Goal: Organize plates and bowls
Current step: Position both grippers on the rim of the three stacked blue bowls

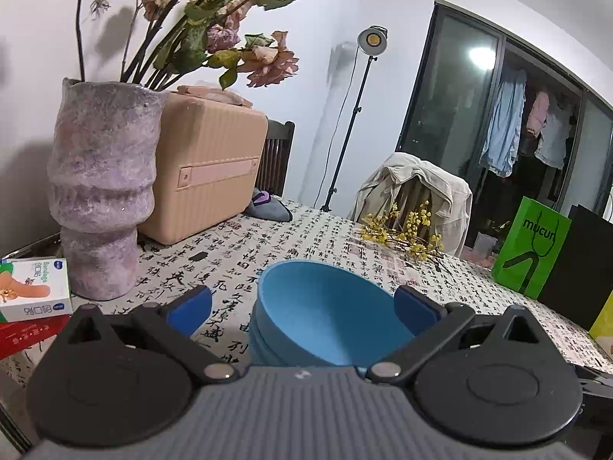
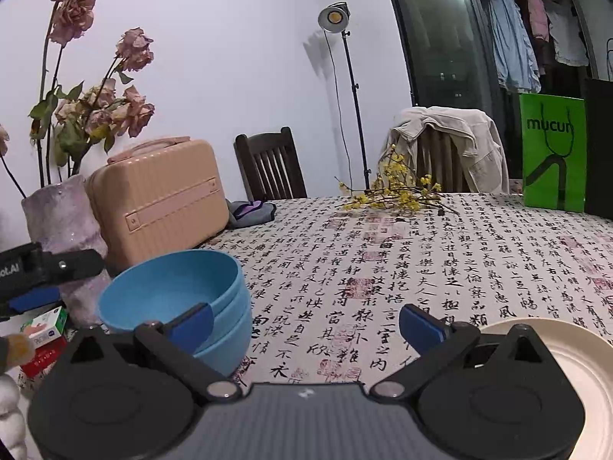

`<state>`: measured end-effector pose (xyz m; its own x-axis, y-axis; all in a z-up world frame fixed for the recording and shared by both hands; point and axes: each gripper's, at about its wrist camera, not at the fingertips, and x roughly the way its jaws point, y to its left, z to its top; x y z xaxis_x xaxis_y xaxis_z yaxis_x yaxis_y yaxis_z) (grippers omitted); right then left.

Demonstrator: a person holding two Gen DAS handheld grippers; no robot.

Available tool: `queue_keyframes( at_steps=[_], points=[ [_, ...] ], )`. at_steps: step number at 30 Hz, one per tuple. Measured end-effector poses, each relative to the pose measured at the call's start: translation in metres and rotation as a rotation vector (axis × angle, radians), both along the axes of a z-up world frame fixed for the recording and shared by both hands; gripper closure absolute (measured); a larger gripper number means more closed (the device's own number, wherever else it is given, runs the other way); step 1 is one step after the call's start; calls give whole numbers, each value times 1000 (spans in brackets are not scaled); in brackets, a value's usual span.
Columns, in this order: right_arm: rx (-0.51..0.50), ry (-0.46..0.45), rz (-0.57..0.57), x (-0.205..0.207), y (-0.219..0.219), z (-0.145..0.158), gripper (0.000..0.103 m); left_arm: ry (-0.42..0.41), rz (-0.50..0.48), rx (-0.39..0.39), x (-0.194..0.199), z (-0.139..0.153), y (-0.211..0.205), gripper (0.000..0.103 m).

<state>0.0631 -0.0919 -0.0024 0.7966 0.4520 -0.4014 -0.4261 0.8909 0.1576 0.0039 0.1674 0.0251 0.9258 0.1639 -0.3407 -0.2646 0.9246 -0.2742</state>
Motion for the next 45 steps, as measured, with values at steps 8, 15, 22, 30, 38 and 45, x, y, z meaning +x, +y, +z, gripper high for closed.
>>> queue_keyframes(
  at_steps=[8, 15, 22, 30, 38, 45],
  points=[
    [-19, 27, -1, -2, 1, -4, 0, 7, 7, -32, -4, 1, 10, 0],
    [-37, 46, 2, -3, 2, -4, 0, 12, 5, -49, -4, 1, 15, 0],
    [-77, 68, 19, 0, 10, -7, 0, 32, -4, -70, 5, -2, 20, 0],
    [-102, 115, 28, 11, 18, -7, 0, 50, -9, -88, 21, 1, 32, 0],
    [-99, 186, 14, 30, 21, -6, 0, 100, -27, -114, 42, 2, 43, 0],
    [-69, 236, 18, 47, 28, -2, 0, 126, -26, -139, 53, 1, 55, 0]
  ],
)
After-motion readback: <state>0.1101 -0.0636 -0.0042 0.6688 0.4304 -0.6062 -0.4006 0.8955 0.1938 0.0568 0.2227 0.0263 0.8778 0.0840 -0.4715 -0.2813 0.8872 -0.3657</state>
